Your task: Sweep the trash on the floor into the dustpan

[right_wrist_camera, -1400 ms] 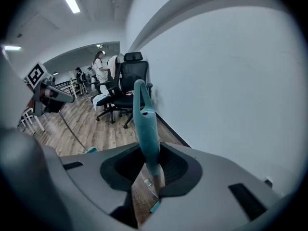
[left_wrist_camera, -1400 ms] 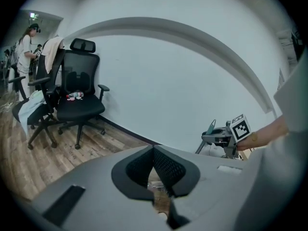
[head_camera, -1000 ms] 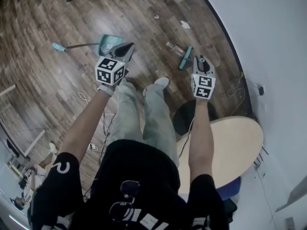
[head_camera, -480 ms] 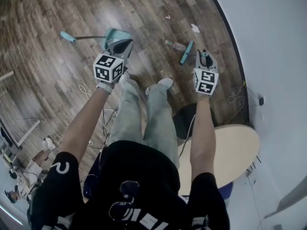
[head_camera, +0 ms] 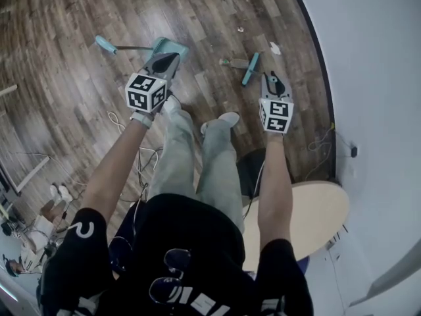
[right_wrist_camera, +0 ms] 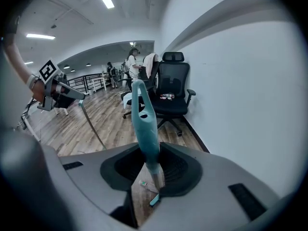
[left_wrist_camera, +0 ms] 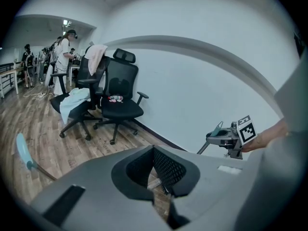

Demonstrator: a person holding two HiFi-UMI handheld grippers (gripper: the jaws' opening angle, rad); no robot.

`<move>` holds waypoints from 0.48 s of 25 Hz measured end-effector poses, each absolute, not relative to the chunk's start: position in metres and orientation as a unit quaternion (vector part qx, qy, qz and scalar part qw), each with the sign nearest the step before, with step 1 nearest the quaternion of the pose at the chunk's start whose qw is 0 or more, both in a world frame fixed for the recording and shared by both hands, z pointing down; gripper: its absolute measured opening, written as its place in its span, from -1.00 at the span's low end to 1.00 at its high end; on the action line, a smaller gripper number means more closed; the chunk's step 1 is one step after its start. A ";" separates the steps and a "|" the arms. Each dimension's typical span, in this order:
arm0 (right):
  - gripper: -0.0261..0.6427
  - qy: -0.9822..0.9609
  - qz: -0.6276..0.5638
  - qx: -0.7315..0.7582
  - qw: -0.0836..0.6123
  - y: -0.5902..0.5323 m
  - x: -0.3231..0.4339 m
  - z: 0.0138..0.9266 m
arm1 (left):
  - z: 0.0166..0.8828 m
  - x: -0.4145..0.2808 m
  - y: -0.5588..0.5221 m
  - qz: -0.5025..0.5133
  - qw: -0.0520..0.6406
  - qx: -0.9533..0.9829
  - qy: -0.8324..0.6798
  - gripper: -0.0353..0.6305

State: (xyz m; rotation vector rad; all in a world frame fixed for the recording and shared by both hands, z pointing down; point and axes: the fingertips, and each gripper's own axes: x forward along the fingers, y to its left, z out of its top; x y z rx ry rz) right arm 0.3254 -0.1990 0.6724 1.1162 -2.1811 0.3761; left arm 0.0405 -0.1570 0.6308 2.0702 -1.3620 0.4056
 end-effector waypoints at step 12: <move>-0.66 -0.856 0.133 0.377 0.328 -0.177 0.230 0.675 | 0.626 -0.037 -0.133 0.134 0.309 0.761 -0.555 -0.90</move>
